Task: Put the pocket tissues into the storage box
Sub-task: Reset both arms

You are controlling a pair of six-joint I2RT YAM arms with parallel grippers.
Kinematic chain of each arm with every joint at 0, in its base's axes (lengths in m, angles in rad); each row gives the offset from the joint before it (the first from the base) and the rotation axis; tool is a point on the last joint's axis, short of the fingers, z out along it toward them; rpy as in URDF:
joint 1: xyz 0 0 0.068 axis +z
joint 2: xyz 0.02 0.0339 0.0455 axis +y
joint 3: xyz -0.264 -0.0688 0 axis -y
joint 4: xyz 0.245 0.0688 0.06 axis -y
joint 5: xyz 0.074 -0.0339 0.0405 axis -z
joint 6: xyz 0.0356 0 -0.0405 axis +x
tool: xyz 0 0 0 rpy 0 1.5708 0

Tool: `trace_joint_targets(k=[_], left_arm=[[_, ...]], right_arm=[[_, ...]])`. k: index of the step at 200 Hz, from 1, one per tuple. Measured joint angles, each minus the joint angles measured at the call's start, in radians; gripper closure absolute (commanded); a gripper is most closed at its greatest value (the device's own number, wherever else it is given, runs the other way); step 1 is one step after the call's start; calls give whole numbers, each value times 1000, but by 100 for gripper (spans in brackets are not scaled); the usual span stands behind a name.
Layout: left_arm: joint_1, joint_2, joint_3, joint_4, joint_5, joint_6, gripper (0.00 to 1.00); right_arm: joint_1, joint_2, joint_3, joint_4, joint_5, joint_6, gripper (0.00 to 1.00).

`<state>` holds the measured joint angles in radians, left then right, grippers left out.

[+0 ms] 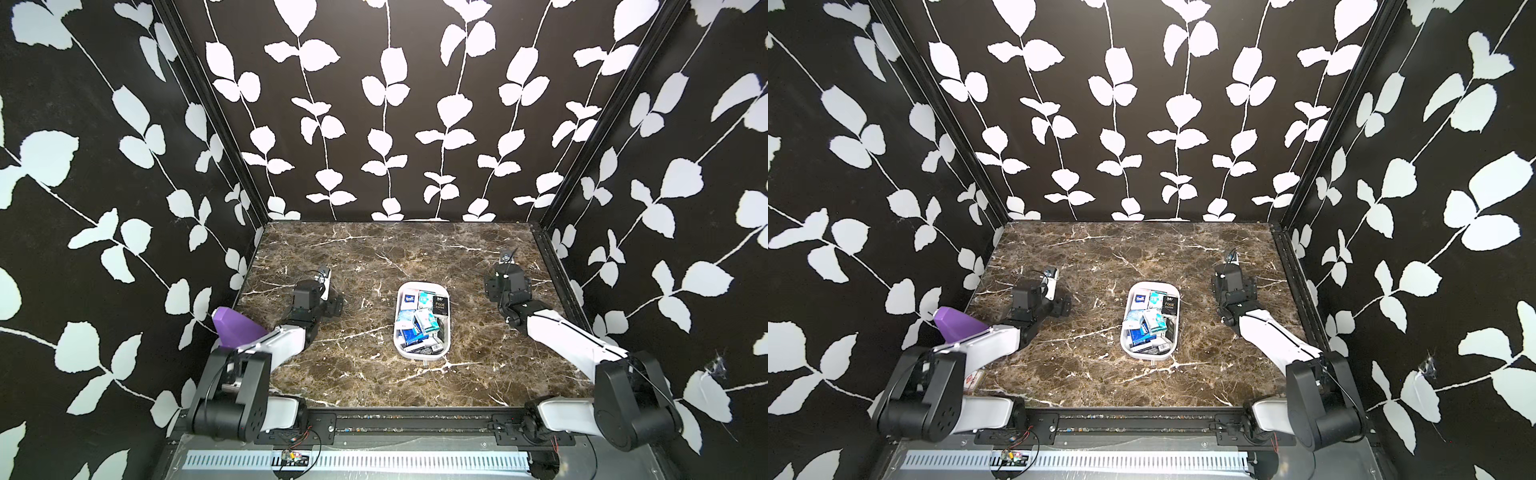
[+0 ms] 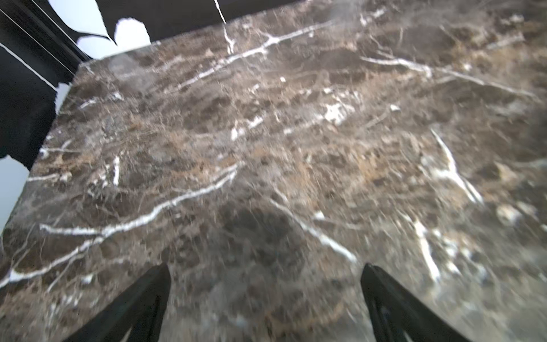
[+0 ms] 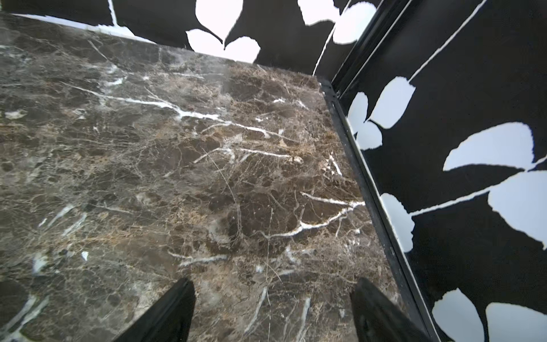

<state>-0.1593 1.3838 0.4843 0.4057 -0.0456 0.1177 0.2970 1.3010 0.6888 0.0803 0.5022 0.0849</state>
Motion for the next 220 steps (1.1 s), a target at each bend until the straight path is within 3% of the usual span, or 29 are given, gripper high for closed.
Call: trace_joint_targets(k=[41,81,108,134,154,179,220], left_arm=[[45,70,25,60,103,7,1],[62,29,-11,160,23,25,1],[100,120,-11,281,7,12,1],[113,187,-54,367,3,6,1],[113,192,-67,393,3,6,1],[113,191,-67,420,4,6,1],[113,190,-66,434,4,6,1]], right_arm=[[4,-65,-122,122,-5,-45,13],[-11,5,-137,265,-37,-90,13],[-40,87,-182,418,-39,-146,11],[-92,185,-234,545,-68,-172,1],[-178,213,-232,545,-167,-143,1],[-289,228,-273,680,-283,-102,1],[-261,232,-275,716,-332,-92,1]])
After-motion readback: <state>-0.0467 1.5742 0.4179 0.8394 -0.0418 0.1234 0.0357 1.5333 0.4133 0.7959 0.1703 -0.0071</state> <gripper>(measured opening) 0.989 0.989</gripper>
